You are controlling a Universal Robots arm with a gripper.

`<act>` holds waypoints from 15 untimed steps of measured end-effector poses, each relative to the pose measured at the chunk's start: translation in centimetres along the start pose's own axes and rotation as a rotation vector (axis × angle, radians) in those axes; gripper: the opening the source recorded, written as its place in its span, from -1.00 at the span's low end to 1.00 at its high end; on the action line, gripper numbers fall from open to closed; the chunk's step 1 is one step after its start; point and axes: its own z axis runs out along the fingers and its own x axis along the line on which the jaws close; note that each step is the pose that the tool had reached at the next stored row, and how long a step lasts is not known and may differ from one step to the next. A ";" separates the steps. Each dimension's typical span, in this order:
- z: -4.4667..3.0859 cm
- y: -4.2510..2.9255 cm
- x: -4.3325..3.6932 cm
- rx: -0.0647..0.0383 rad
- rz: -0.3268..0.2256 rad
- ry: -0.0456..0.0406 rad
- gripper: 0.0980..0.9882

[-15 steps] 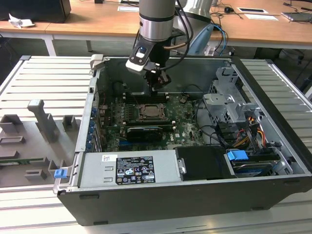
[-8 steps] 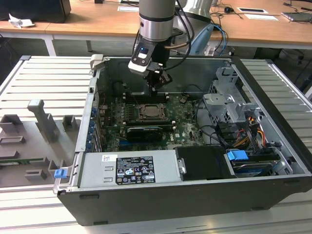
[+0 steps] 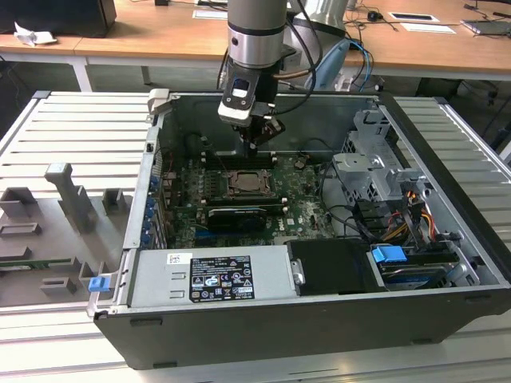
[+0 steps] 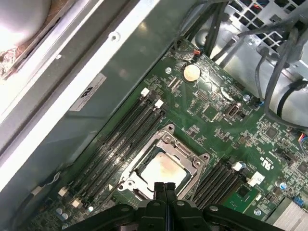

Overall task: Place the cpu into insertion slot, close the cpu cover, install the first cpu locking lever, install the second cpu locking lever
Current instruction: 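Install the first cpu locking lever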

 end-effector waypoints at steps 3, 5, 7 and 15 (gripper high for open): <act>0.00 -0.01 0.01 0.000 -0.045 0.0010 -0.98; 0.01 -0.01 0.01 -0.001 -0.078 0.0018 -0.98; 0.01 -0.02 0.01 -0.001 -0.116 0.0026 -0.98; 0.02 -0.04 0.03 -0.002 -0.264 0.0059 -0.98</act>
